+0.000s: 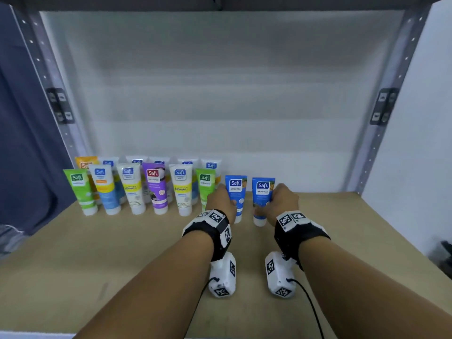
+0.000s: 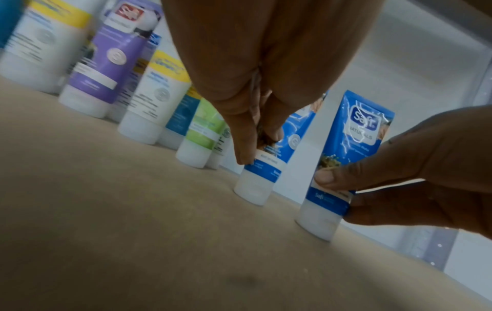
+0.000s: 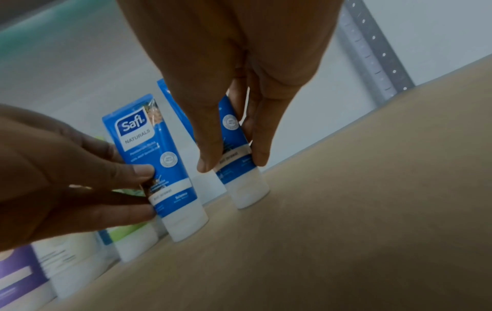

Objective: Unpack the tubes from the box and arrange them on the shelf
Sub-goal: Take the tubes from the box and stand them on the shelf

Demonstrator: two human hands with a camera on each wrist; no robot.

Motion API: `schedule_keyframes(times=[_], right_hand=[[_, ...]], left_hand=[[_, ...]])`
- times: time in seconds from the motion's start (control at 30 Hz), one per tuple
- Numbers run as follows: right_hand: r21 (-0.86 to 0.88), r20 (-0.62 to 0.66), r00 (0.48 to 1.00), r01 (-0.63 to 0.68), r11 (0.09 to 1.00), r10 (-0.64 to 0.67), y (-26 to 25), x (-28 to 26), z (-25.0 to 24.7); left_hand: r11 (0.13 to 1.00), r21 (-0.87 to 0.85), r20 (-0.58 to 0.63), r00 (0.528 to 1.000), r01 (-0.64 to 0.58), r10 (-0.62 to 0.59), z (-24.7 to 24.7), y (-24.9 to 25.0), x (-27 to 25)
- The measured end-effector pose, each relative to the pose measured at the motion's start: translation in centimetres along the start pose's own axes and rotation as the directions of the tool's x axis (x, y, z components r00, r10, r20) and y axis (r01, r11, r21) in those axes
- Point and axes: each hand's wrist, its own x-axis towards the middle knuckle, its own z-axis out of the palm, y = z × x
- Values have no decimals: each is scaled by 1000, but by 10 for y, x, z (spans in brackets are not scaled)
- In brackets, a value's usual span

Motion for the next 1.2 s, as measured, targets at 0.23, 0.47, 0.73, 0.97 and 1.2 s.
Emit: schedule_keyframes(times=[0.23, 0.47, 0.73, 0.97, 1.2], right_hand=[[4, -27, 1000, -11, 1000, 11, -4, 38, 7], [26, -36, 999, -28, 999, 29, -6, 62, 10], [4, -48, 998, -35, 999, 35, -5, 71, 14], [-73, -6, 994, -111, 991, 111, -2, 55, 4], [-198, 71, 997, -6, 980, 21, -24, -1, -3]], left_hand=[[999, 44, -42, 999, 27, -25, 19, 11, 38], [996, 77, -52, 998, 51, -47, 28, 15, 57], [992, 113, -29, 998, 50, -47, 28, 16, 58], [977, 203, 69, 994, 72, -88, 14, 12, 39], [978, 207, 71, 997, 5, -20, -26, 9, -12]])
